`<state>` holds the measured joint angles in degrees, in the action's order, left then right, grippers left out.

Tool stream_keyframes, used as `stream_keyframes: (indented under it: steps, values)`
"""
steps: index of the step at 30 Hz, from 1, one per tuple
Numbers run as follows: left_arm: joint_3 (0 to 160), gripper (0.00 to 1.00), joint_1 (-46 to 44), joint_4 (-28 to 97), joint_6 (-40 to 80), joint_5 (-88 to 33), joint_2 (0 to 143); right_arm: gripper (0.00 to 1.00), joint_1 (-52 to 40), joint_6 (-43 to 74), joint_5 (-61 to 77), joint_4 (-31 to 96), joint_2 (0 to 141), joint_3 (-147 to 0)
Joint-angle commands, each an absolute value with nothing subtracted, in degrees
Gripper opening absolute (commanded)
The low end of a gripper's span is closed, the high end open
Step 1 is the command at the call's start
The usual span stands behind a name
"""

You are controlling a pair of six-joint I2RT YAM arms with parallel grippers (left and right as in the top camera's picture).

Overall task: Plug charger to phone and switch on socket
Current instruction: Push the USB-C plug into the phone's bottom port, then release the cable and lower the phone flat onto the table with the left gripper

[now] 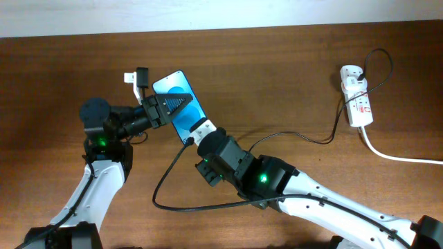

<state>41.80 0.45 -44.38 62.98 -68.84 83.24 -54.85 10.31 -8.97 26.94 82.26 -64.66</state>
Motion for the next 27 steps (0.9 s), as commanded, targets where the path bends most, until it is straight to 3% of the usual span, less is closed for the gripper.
stream_keyframes:
  steps: [1,5,6,8,11,13,14,17,20,24,27]
  values:
    - [40.27,0.00,-3.01,-43.68,59.07,-77.58,82.76,0.04,-54.63,8.51,-7.29,21.19,80.60,-72.27]
    - [40.27,0.00,-3.01,-43.33,59.11,-75.16,82.76,0.04,-54.59,12.51,-7.35,21.15,80.53,-73.41]
    - [40.27,0.00,-3.01,-42.50,59.05,-74.37,82.76,0.09,-54.59,12.49,-7.33,21.30,80.49,-73.41]
    - [40.27,0.00,-3.01,-41.36,59.00,-73.08,82.76,0.36,-54.59,12.49,-7.57,23.18,80.42,-73.43]
    - [40.27,0.00,-3.01,-41.23,58.65,-68.47,82.76,0.62,-54.59,12.49,-7.77,29.21,79.24,-73.43]
    - [40.27,0.00,-3.01,-40.23,58.67,-64.38,82.76,0.70,-54.04,12.51,-7.75,33.98,77.47,-73.43]
    - [40.27,0.00,-3.14,-38.98,58.94,-62.19,82.76,0.82,-53.60,12.53,-7.75,36.18,76.51,-73.43]
    - [40.29,0.00,-6.00,-33.12,59.42,-55.37,82.76,0.99,-50.83,12.75,-7.84,43.79,71.20,-73.43]
    - [41.39,0.00,-11.38,-30.02,55.88,-51.68,82.78,0.99,-46.68,12.78,-8.62,48.95,64.77,-73.43]
    - [52.29,0.00,-18.96,-2.52,38.02,-36.29,84.53,0.99,-36.29,12.73,-11.40,55.88,51.22,-73.43]
    - [62.85,0.00,-19.33,8.19,27.24,-40.93,92.27,0.99,-31.33,12.75,-12.47,58.28,43.81,-73.41]
